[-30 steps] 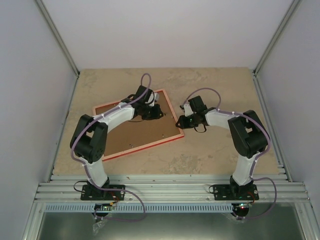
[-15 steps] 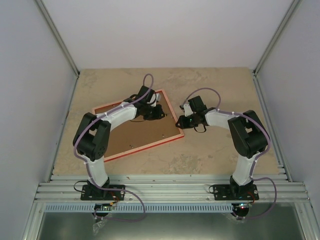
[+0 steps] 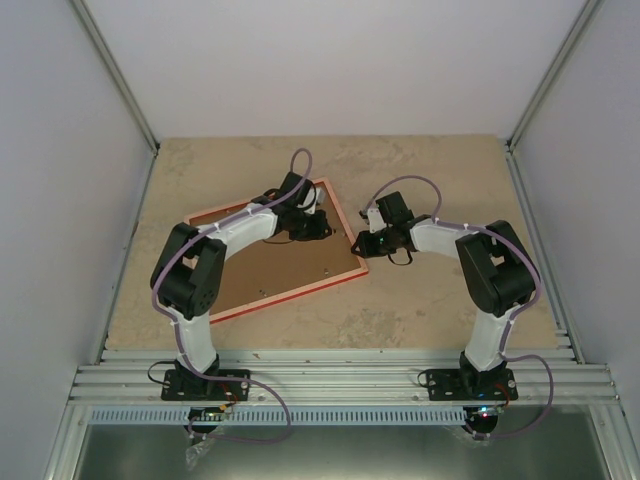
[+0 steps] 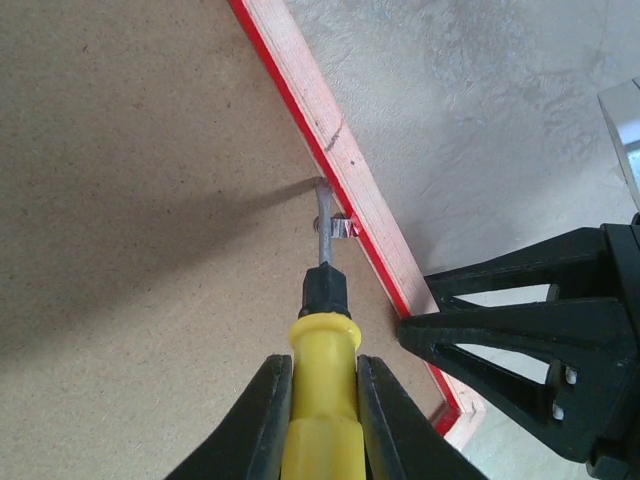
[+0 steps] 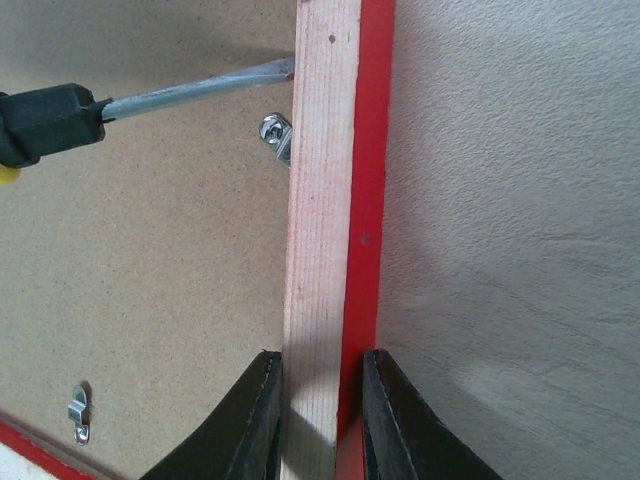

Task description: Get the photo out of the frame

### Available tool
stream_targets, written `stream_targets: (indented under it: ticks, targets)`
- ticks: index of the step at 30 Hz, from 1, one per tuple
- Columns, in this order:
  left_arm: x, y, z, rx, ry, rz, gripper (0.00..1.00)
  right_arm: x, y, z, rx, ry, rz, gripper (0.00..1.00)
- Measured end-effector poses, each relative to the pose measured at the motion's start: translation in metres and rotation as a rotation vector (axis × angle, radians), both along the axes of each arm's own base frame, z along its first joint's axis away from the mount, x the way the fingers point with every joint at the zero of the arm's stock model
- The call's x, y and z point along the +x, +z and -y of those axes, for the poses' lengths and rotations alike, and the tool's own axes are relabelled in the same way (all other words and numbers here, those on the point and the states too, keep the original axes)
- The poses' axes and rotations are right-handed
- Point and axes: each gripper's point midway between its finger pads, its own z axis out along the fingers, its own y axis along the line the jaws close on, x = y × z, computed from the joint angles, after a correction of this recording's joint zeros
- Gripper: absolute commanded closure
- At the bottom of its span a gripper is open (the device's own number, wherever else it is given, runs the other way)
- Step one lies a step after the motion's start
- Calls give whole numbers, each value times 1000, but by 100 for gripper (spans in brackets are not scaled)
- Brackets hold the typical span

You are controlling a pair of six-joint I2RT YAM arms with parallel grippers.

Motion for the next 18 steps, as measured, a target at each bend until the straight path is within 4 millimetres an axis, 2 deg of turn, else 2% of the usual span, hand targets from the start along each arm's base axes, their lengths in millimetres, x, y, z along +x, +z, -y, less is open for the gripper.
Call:
stream_targets:
  ticks: [18]
  targets:
    - [-10,-1,6,97,-59,50,100,0,0,0,0,-2,2,87]
